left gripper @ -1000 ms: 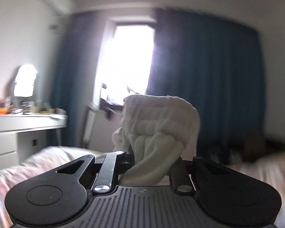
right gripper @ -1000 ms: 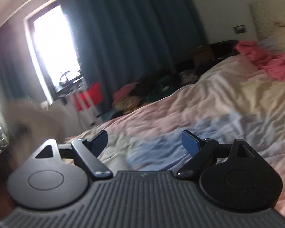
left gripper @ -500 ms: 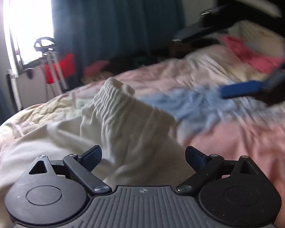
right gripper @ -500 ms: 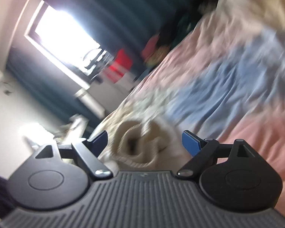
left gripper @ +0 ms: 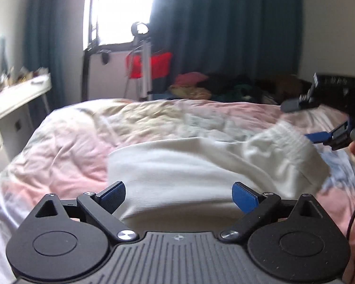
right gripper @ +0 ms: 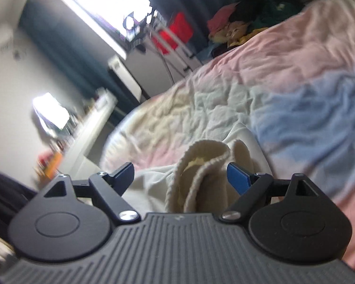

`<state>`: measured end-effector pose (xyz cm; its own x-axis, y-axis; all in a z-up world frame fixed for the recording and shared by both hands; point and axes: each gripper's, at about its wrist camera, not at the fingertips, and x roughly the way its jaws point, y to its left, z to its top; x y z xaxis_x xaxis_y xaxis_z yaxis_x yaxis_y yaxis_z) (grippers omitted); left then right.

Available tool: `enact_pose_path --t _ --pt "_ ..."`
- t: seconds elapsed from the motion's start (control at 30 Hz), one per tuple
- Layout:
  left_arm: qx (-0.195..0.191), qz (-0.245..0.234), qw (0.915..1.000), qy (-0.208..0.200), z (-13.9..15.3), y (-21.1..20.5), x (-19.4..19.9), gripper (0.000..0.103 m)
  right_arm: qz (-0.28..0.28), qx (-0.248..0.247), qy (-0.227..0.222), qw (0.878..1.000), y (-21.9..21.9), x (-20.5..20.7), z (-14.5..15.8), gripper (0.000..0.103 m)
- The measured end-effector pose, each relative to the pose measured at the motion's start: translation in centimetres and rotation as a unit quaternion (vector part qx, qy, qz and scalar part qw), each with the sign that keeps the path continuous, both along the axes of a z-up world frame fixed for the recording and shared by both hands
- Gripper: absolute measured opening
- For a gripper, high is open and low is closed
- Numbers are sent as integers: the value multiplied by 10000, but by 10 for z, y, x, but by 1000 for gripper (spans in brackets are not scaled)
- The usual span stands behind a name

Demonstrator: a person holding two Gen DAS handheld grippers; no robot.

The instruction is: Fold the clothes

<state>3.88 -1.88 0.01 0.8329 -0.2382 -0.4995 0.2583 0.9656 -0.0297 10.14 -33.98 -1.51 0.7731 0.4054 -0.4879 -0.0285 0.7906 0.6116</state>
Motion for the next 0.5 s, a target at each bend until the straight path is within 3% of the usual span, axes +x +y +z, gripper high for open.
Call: enact_pose_path --t 0.13,0.17,0.27,0.3,0.33,0.37,0.43,0.5 --pt "39 132 9996 240 -14 4 17 98 24 -845 505 9951 16 34 -19 87" --pt "88 163 9994 285 -17 4 19 98 14 -868 643 9942 17 38 -28 86" --pt "221 199 9989 356 -34 1 17 99 170 -246 912 9954 9 43 -50 85" --pt "257 196 9989 341 -36 1 6 100 184 -201 879 9958 8 43 -51 86" --pt "296 183 9989 325 -37 -1 5 100 203 -159 833 9962 6 44 -52 69" --pt "323 178 9988 326 -40 -3 7 100 226 -133 732 9970 6 45 -48 61" --pt "301 181 9987 361 -40 0 7 100 325 -164 319 9988 12 42 -28 53" --pt "141 217 9987 429 -40 8 9 100 495 -238 -319 9980 22 36 -1 51"
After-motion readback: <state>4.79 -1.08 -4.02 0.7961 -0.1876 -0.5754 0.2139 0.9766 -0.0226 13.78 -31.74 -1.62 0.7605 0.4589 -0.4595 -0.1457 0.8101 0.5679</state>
